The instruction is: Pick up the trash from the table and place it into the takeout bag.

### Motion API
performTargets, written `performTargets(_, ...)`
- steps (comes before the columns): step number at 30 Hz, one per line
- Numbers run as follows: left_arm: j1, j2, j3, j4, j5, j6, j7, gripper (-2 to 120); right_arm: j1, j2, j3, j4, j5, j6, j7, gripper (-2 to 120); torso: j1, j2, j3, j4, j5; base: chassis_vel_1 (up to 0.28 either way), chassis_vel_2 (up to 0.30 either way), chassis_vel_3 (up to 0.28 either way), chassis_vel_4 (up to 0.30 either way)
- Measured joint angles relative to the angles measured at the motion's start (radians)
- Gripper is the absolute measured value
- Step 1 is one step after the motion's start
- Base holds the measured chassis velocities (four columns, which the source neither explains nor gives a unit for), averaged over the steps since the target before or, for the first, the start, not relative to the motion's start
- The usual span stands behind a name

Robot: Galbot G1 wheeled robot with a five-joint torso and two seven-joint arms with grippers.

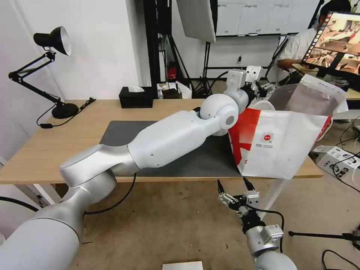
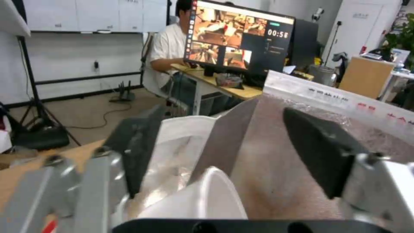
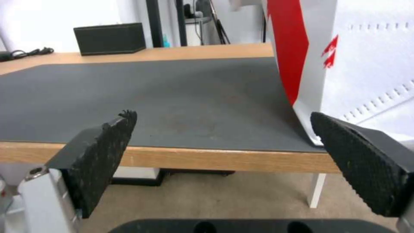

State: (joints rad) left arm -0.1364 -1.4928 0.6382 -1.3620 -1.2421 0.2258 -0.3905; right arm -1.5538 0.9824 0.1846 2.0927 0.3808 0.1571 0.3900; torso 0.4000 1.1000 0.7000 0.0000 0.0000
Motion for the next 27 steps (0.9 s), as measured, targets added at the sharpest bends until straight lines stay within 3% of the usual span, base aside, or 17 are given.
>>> performTargets(4, 0.000, 0.005, -0.001, -0.005, -0.001, -0.001, 0.000, 89, 0.000, 0.000, 0.000, 0.000, 0.000, 0.000, 0.000, 100, 0.000, 0.000, 0.000, -0.0001, 0.0000, 0.000, 0.000, 0.000, 0.000)
performTargets(5, 0.000, 0.017, 0.001, -0.012, 0.005, -0.018, -0.001, 97, 0.000, 0.000, 0.000, 0.000, 0.000, 0.000, 0.000, 100, 0.000, 0.000, 0.000, -0.0001, 0.0000, 0.000, 0.000, 0.000, 0.000)
performTargets(9, 0.003, 0.044, 0.015, -0.020, 0.027, -0.071, -0.004, 99, 0.000, 0.000, 0.000, 0.000, 0.000, 0.000, 0.000, 100, 0.000, 0.000, 0.000, -0.0001, 0.0000, 0.000, 0.000, 0.000, 0.000)
performTargets(11, 0.007, 0.112, 0.025, -0.068, 0.047, -0.092, -0.012, 100, 0.000, 0.000, 0.000, 0.000, 0.000, 0.000, 0.000, 100, 0.000, 0.000, 0.000, -0.0002, -0.0001, 0.000, 0.000, 0.000, 0.000)
performTargets(13, 0.009, 0.129, 0.026, -0.081, 0.052, -0.095, -0.020, 100, 0.000, 0.000, 0.000, 0.000, 0.000, 0.000, 0.000, 100, 0.000, 0.000, 0.000, -0.0001, -0.0001, 0.000, 0.000, 0.000, 0.000)
performTargets(14, 0.017, 0.176, 0.027, -0.123, 0.069, -0.106, -0.024, 100, 0.000, 0.000, 0.000, 0.000, 0.000, 0.000, 0.000, 100, 0.000, 0.000, 0.000, 0.0002, -0.0003, 0.000, 0.000, 0.000, 0.000)
performTargets(18, 0.059, 0.256, 0.001, -0.200, 0.109, -0.120, -0.035, 100, 0.000, 0.000, 0.000, 0.000, 0.000, 0.000, 0.000, 100, 0.000, 0.000, 0.000, 0.0004, -0.0004, 0.000, 0.000, 0.000, 0.000)
performTargets(27, 0.196, 0.385, -0.079, -0.329, 0.184, -0.206, -0.017, 100, 0.000, 0.000, 0.000, 0.000, 0.000, 0.000, 0.000, 100, 0.000, 0.000, 0.000, 0.0000, -0.0005, 0.000, 0.000, 0.000, 0.000)
